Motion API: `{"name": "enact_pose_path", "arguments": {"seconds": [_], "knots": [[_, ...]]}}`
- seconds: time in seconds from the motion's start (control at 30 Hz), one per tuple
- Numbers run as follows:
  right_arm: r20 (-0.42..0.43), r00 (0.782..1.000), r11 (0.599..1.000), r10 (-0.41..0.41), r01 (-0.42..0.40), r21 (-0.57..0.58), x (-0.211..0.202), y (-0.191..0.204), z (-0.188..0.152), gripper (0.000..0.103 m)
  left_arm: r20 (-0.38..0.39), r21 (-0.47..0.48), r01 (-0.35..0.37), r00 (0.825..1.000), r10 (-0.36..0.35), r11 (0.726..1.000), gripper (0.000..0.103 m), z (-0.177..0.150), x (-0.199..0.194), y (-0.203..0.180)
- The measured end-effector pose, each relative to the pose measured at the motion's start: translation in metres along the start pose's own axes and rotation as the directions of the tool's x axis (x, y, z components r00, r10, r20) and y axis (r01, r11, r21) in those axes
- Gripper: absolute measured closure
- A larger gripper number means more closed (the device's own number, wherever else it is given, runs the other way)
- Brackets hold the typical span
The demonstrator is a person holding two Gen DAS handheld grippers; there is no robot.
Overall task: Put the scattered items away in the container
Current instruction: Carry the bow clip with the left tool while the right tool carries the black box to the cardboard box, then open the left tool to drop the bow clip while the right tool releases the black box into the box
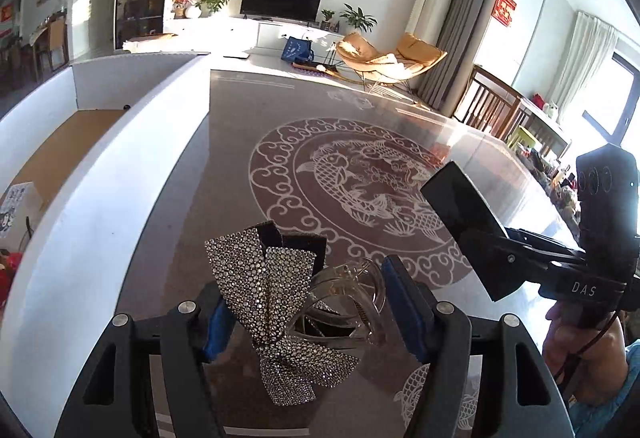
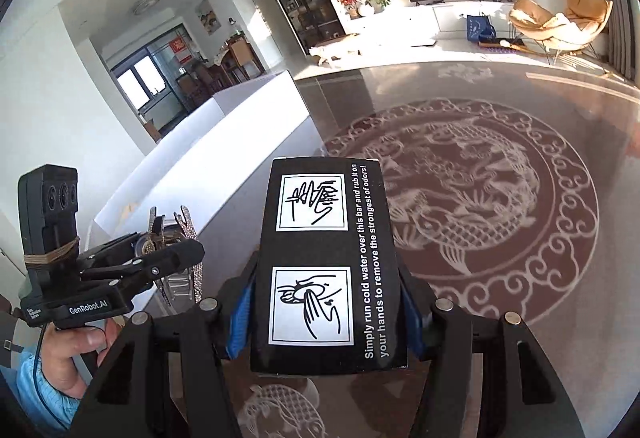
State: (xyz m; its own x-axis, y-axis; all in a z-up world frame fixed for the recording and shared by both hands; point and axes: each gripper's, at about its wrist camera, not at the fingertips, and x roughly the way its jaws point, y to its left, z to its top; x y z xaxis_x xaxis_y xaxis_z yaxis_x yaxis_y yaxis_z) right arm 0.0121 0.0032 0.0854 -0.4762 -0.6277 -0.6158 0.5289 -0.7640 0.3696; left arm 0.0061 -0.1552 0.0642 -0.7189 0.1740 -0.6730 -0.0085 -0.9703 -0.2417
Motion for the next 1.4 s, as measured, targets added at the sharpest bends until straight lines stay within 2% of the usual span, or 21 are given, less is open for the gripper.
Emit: {"name": "enact_pose_path", "arguments": {"seconds": [0.1,0.2,0.33,0.43,0.53,0.63,0.73,0.87,0.97,1.03,1.1,1.13,1.2,1.23,1.33,1.4], "knots": [[0.022,1.0,0.998,0.003,-0.002,-0.061,0.0,0.025,0.017,0.044,0.027,-0.011,-0.008,1.0,0.008,1.0,0.037,0.003,-0.016,0.014],[-0.006,1.0,0.995,-0.004,0.003,-0.103,0.011,0.041,0.013,0.044,0.019,-0.052,0.002,1.0,-0.001,0.999,0.037,-0.005,-0.019,0.026],[-0.075,0.997,0.998,0.01,-0.014,-0.063,0.031,0.034,-0.004,0.044,-0.007,-0.118,0.043,0.999,-0.044,0.992,0.037,-0.019,-0.02,0.033],[-0.089,0.995,0.999,0.049,-0.051,-0.02,0.039,0.036,0.005,0.044,0.024,-0.117,0.051,0.999,-0.048,0.992,0.037,-0.005,-0.04,0.039],[-0.074,0.993,0.994,0.089,-0.094,-0.054,0.046,0.06,0.037,0.044,0.072,-0.129,0.021,0.997,-0.012,0.991,0.037,0.026,-0.069,0.066],[-0.054,0.986,0.981,0.159,-0.164,-0.108,0.058,0.109,0.079,0.044,0.104,-0.162,-0.084,0.989,0.102,0.983,0.037,0.059,-0.094,0.113],[-0.069,0.972,0.958,0.223,-0.232,-0.171,0.087,0.163,0.115,0.044,0.08,-0.222,-0.187,0.975,0.209,0.957,0.037,0.074,-0.106,0.168],[-0.158,0.957,0.938,0.242,-0.273,-0.215,0.15,0.22,0.133,0.044,-0.03,-0.298,-0.303,0.951,0.308,0.905,0.037,0.071,-0.094,0.236],[-0.261,0.943,0.934,0.207,-0.269,-0.234,0.204,0.248,0.126,0.043,-0.129,-0.341,-0.364,0.931,0.34,0.867,0.037,0.06,-0.076,0.271],[-0.342,0.925,0.937,0.167,-0.256,-0.235,0.241,0.258,0.116,0.042,-0.19,-0.367,-0.392,0.919,0.344,0.844,0.036,0.052,-0.066,0.284],[-0.402,0.904,0.945,0.142,-0.245,-0.215,0.267,0.26,0.108,0.041,-0.218,-0.39,-0.398,0.916,0.337,0.83,0.033,0.046,-0.062,0.288],[-0.402,0.903,0.946,0.151,-0.25,-0.207,0.27,0.261,0.107,0.035,-0.226,-0.398,-0.406,0.913,0.341,0.823,0.024,0.044,-0.062,0.287],[-0.367,0.918,0.945,0.15,-0.243,-0.22,0.265,0.263,0.111,0.031,-0.22,-0.411,-0.425,0.905,0.365,0.807,0.009,0.042,-0.066,0.283],[-0.349,0.925,0.945,0.148,-0.236,-0.225,0.259,0.263,0.116,0.031,-0.213,-0.416,-0.433,0.901,0.378,0.8,0.004,0.042,-0.069,0.279],[-0.313,0.944,0.95,0.101,-0.185,-0.251,0.239,0.26,0.13,0.03,-0.19,-0.433,-0.449,0.893,0.408,0.781,0.002,0.042,-0.079,0.261],[-0.312,0.949,0.944,0.039,-0.137,-0.299,0.223,0.261,0.133,0.03,-0.172,-0.444,-0.439,0.897,0.407,0.781,0.0,0.044,-0.087,0.246]]}}
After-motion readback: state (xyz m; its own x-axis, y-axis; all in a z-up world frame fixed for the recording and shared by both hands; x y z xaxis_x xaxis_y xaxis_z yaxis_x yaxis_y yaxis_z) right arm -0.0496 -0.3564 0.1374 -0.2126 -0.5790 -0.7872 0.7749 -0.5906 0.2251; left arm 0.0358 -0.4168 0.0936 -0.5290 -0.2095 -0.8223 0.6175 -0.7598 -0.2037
